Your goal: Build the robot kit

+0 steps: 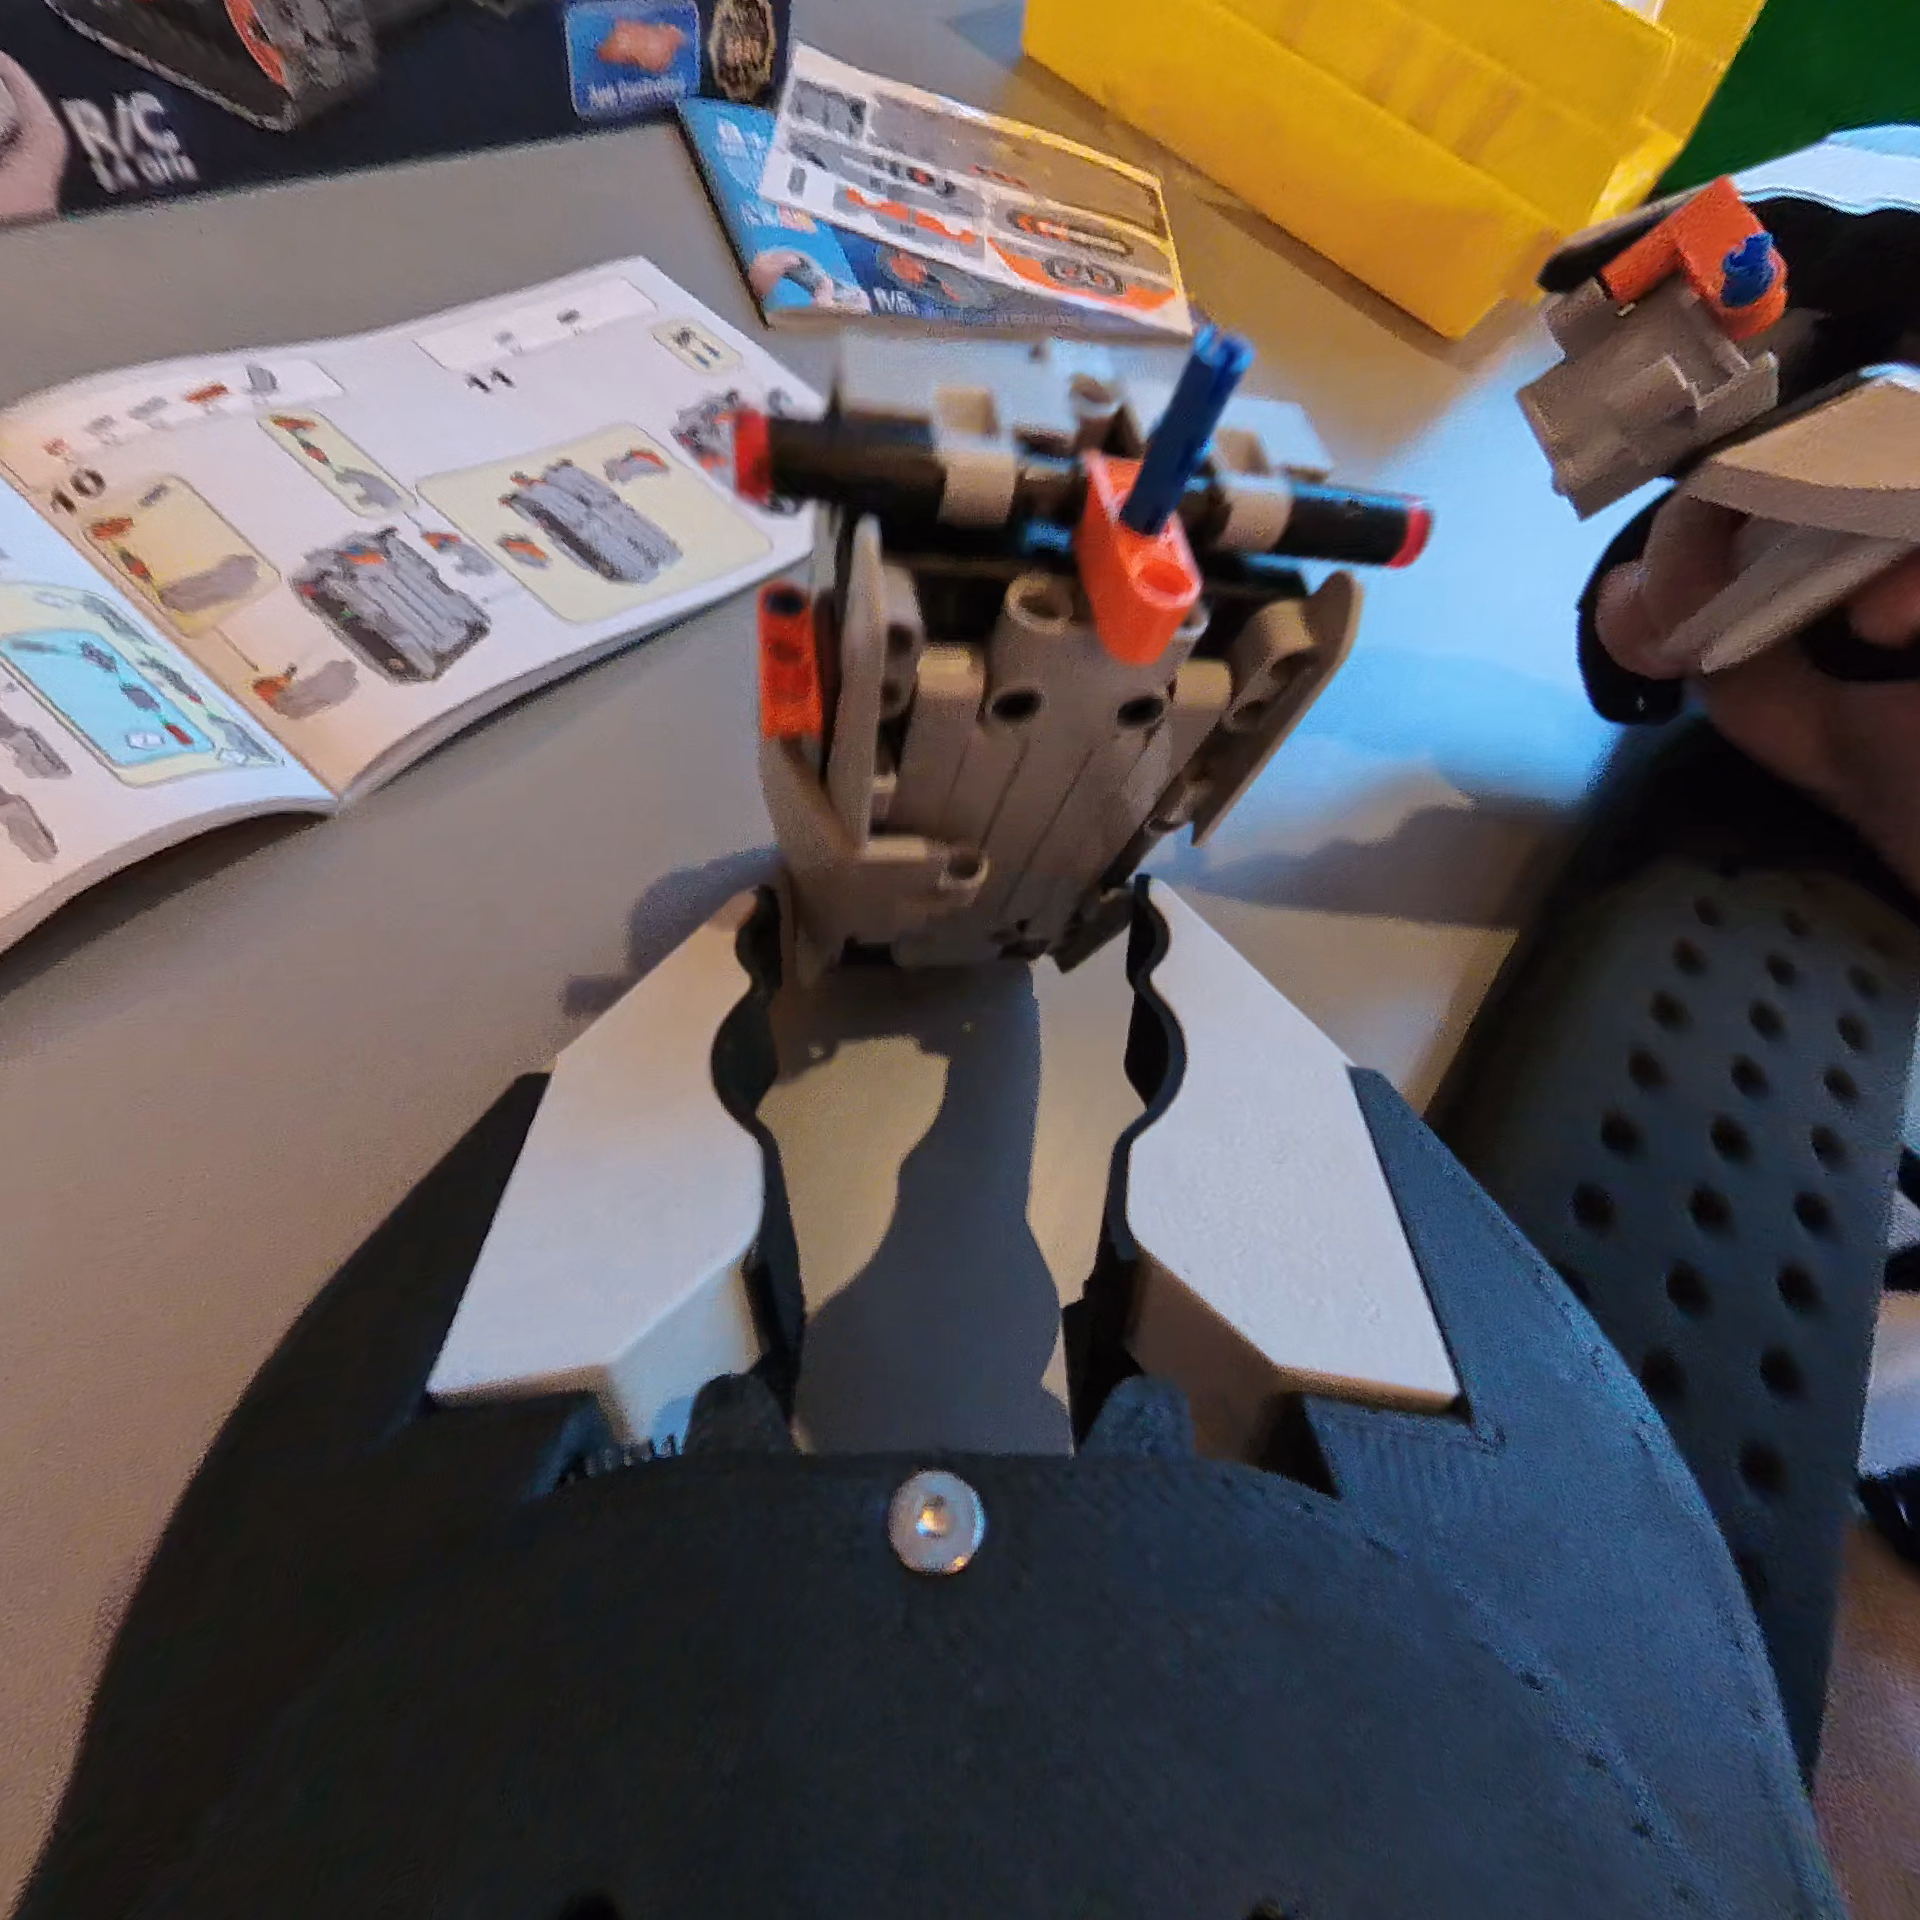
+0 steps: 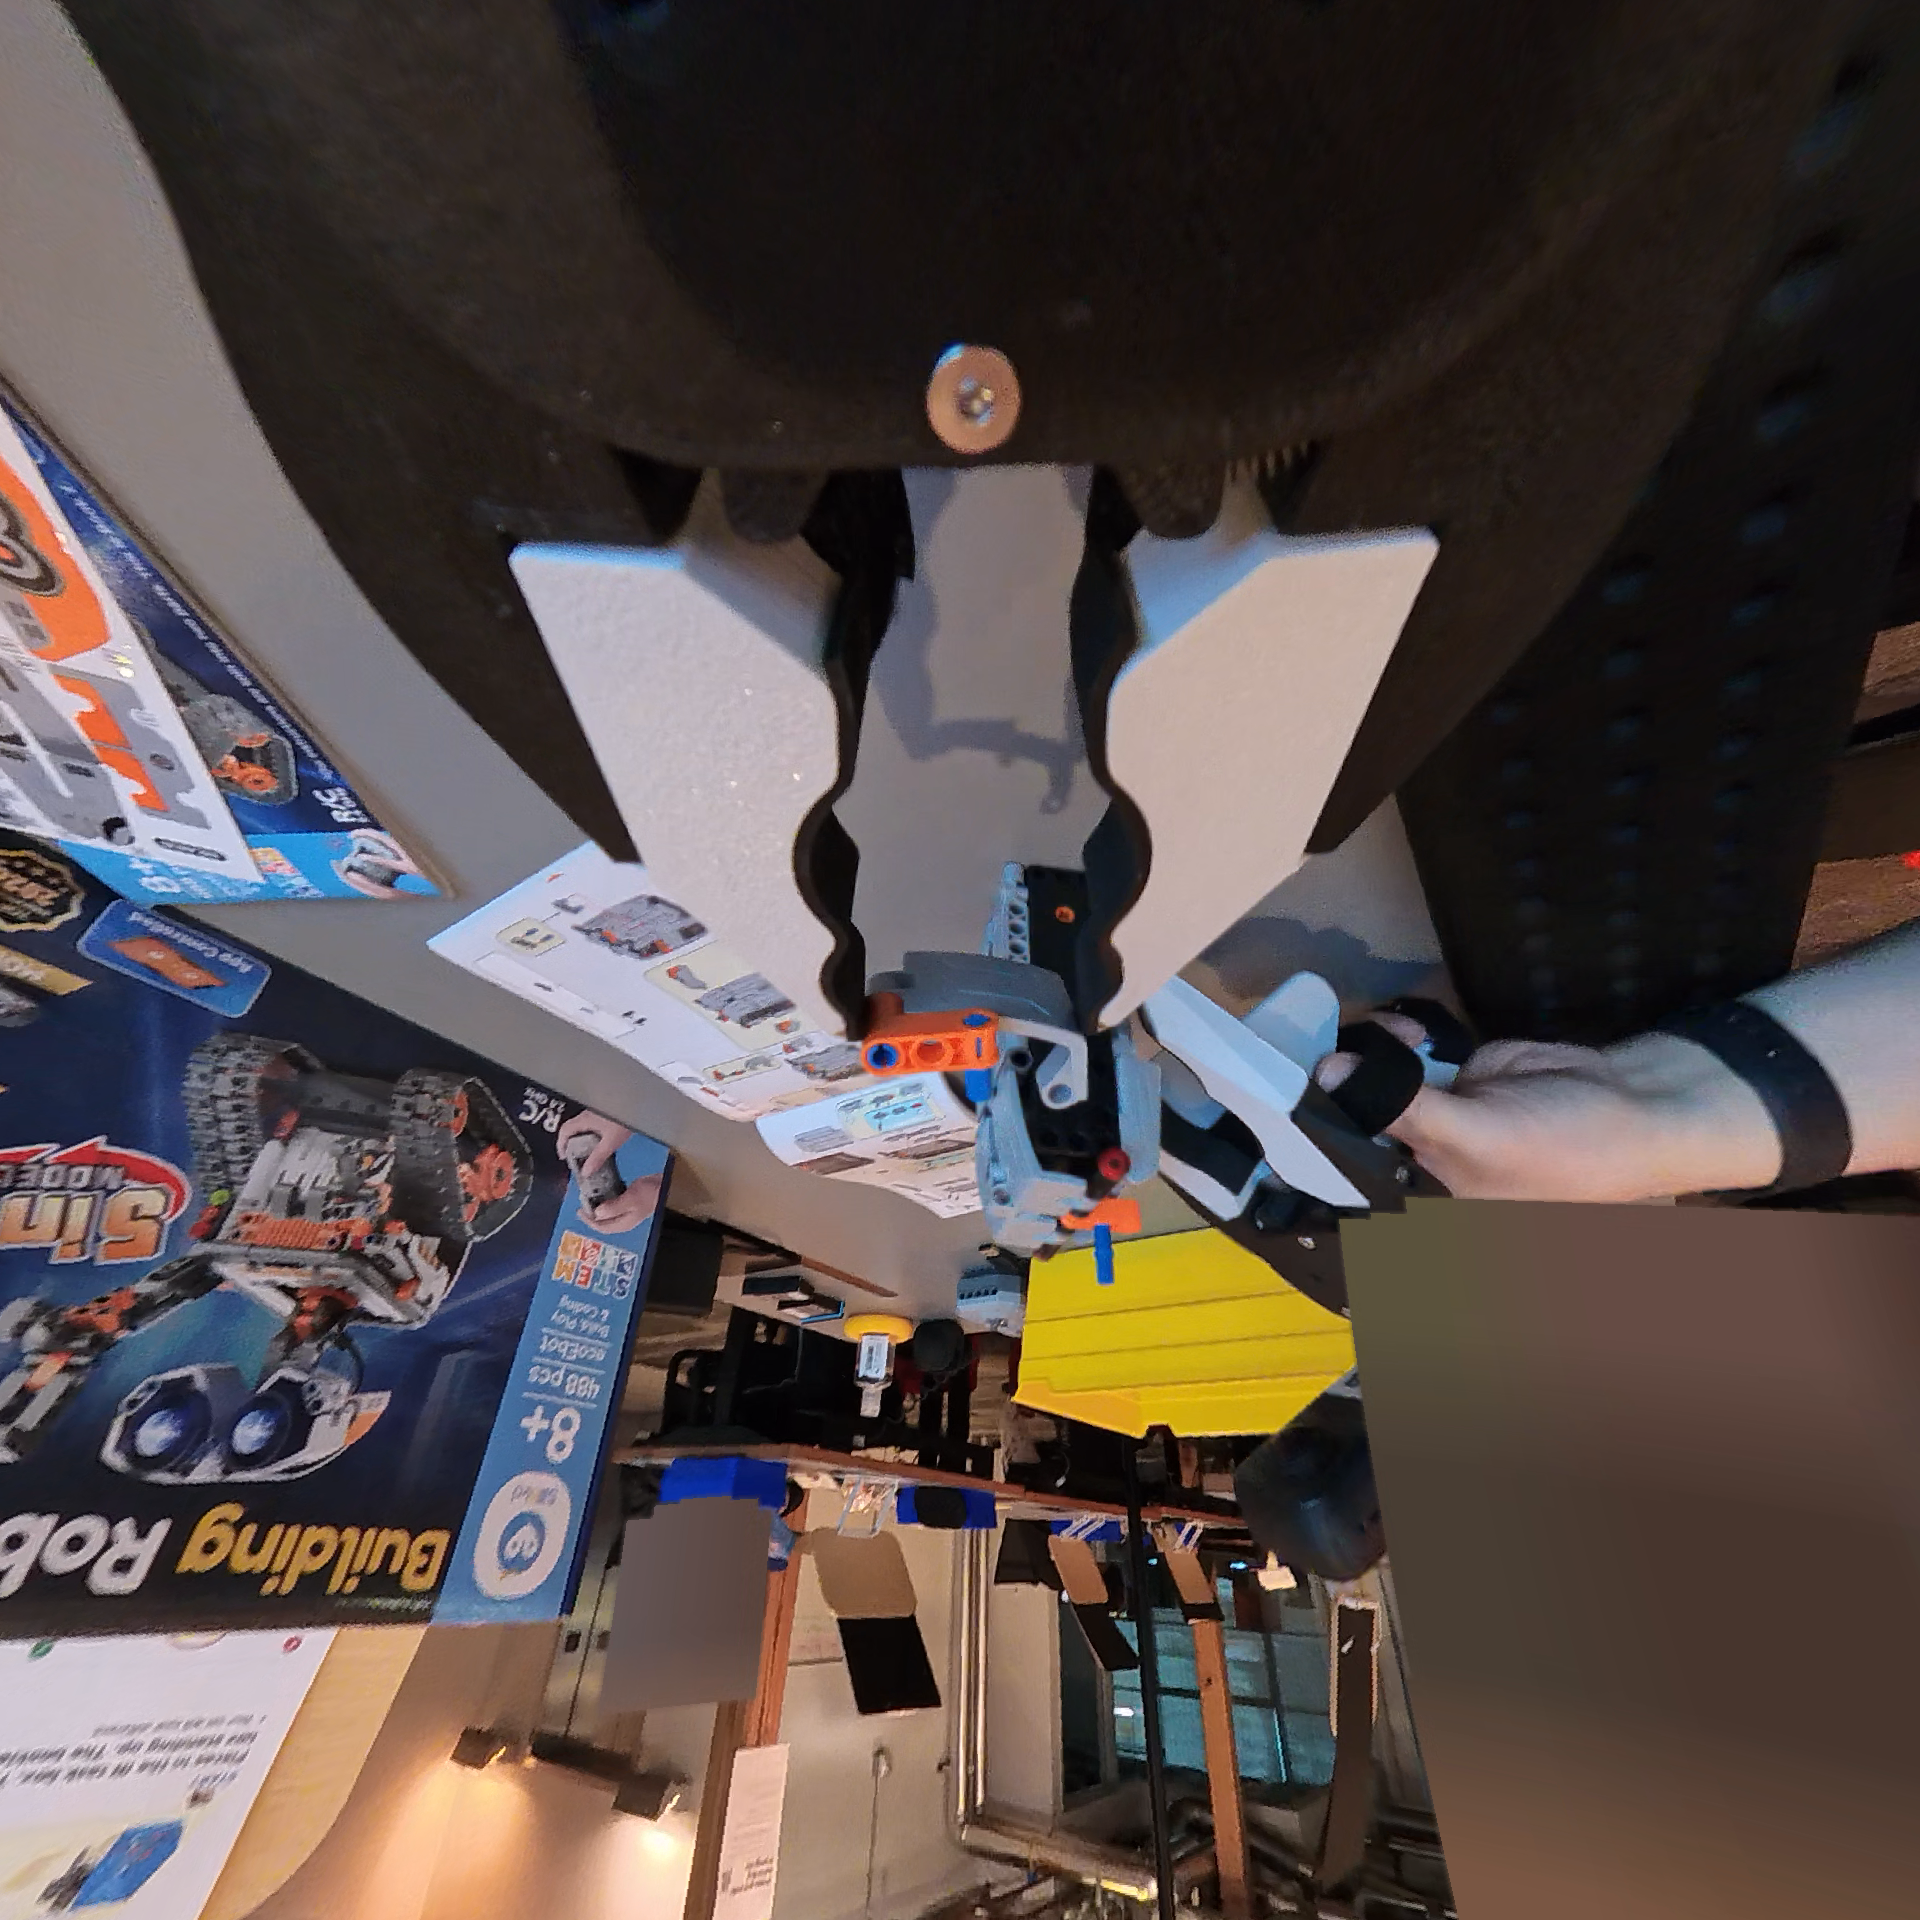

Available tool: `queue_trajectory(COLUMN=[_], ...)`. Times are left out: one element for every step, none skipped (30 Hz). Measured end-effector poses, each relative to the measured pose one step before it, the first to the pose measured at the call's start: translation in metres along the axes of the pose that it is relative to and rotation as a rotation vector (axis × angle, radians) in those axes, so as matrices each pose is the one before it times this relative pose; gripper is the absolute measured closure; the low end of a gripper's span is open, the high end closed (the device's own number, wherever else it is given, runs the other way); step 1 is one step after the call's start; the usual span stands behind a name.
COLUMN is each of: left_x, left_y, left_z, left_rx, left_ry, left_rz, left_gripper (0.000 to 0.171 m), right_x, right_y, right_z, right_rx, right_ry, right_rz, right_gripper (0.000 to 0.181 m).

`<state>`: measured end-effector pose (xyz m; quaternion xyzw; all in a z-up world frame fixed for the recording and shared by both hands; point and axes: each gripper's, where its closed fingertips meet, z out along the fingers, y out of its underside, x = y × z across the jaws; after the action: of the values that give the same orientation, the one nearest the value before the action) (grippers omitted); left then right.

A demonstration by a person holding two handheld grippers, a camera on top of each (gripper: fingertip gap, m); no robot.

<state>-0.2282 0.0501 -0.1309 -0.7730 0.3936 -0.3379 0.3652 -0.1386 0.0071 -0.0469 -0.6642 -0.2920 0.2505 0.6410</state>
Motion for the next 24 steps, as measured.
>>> queue_trajectory(left_x=[-0.00060, 0.00063, -0.00180, -0.00389, -0.00354, -0.00265, 0.00035, 0.00394, 0.00356, 0.00150, 0.00058, 0.00028, 0.00085, 0.00093, -0.00028, -0.00109, -0.00075, 0.00010, 0.00099, 0.00090, 0.00014, -0.00013, -0.00005, -0.00004], left_y=[0.00215, 0.00147, 0.00094, 0.00033, 0.00034, 0.00047, 0.00060, 0.00022, -0.00024, -0.00041, -0.00103, -0.00167, -0.00180, -0.00155, -0.00104, -0.00091, -0.00125, -0.00166, -0.00173, -0.00077, 0.00012, 0.00035, 0.00027, 0.00038], left_z=[-0.00194, -0.00168, -0.00130, -0.00061, 0.00070, 0.00233, 0.00395, 0.00456, 0.00407, 0.00313, 0.00244, 0.00228, 0.00217, 0.00207, 0.00190, 0.00123, 0.00081, 0.00025, 0.00000, 0.00016, -0.00005, -0.00026, -0.00034, -0.00025], left_rx=[-0.00492, -0.00365, -0.00448, -0.00292, -0.00676, -0.01308, -0.01736, -0.01810, -0.01476, -0.00959, -0.00286, 0.00140, 0.00176, 0.00096, -0.00074, -0.00377, -0.00375, -0.00089, 0.00228, 0.00056, -0.00350, -0.00223, 0.00147, 0.00136], left_ry=[0.0249, 0.0180, -0.0092, -0.0306, -0.0330, -0.0292, -0.0120, 0.0088, 0.0084, 0.0020, 0.0059, 0.0157, 0.0285, 0.0313, 0.0225, 0.0161, 0.0167, 0.0203, 0.0228, 0.0190, 0.0112, 0.0059, 0.0033, 0.0016], left_rz=[0.0051, 0.0140, 0.0251, 0.0411, 0.0475, 0.0359, 0.0183, 0.0080, 0.0120, 0.0290, 0.0388, 0.0256, 0.0099, 0.0102, 0.0156, 0.0097, -0.0007, -0.0093, -0.0142, -0.0154, -0.0119, -0.0070, -0.0050, -0.0028], left_gripper=[0.100, 0.096, 0.094, 0.091, 0.086, 0.084, 0.081, 0.079, 0.080, 0.091, 0.105, 0.106, 0.107, 0.107, 0.107, 0.107, 0.107, 0.107, 0.107, 0.107, 0.108, 0.107, 0.107, 0.107], right_x=[-0.00127, -0.00137, -0.00156, -0.00235, -0.00249, -0.00254, -0.00271, -0.00298, -0.00342, -0.00318, -0.00145, 0.00061, 0.00066, 0.00009, 0.00025, 0.00079, 0.00087, 0.00085, 0.00085, 0.00089, 0.00070, 0.00024, -0.00036, -0.00059], right_y=[0.00281, 0.00191, 0.00150, 0.00205, 0.00201, 0.00122, 0.00046, 0.00037, 0.00108, 0.00186, 0.00191, 0.00109, 0.00078, 0.00054, 0.00017, -0.00048, -0.00032, 0.00016, 0.00022, -0.00013, -0.00042, -0.00059, -0.00078, -0.00011], right_z=[0.00174, 0.00155, 0.00167, 0.00204, 0.00244, 0.00284, 0.00313, 0.00346, 0.00340, 0.00312, 0.00250, 0.00133, 0.00069, 0.00033, 0.00001, -0.00024, -0.00028, -0.00015, -0.00027, -0.00055, -0.00075, -0.00087, -0.00073, -0.00043], right_rx=[-0.0148, -0.0114, -0.0072, -0.0101, -0.0111, -0.0057, -0.0018, -0.0006, -0.0041, -0.0095, -0.0106, -0.0081, -0.0047, -0.0021, 0.0016, 0.0051, 0.0045, 0.0013, 0.0004, 0.0022, 0.0026, 0.0037, 0.0037, 0.0004], right_ry=[-0.0078, -0.0058, -0.0056, -0.0104, -0.0109, -0.0080, -0.0056, -0.0058, -0.0076, -0.0069, 0.0018, 0.0136, 0.0103, 0.0011, -0.0012, -0.0009, -0.0013, -0.0023, 0.0004, 0.0043, 0.0054, 0.0056, 0.0046, 0.0033], right_rz=[0.0032, -0.0010, -0.0010, 0.0070, 0.0157, 0.0189, 0.0205, 0.0196, 0.0167, 0.0103, -0.0031, -0.0110, -0.0091, -0.0026, 0.0022, 0.0050, 0.0070, 0.0066, 0.0050, 0.0015, -0.0028, -0.0072, -0.0106, -0.0124], right_gripper=[0.142, 0.142, 0.142, 0.142, 0.141, 0.141, 0.141, 0.141, 0.141, 0.141, 0.141, 0.141, 0.141, 0.141, 0.141, 0.141, 0.141, 0.141, 0.141, 0.141, 0.141, 0.141, 0.141, 0.141])
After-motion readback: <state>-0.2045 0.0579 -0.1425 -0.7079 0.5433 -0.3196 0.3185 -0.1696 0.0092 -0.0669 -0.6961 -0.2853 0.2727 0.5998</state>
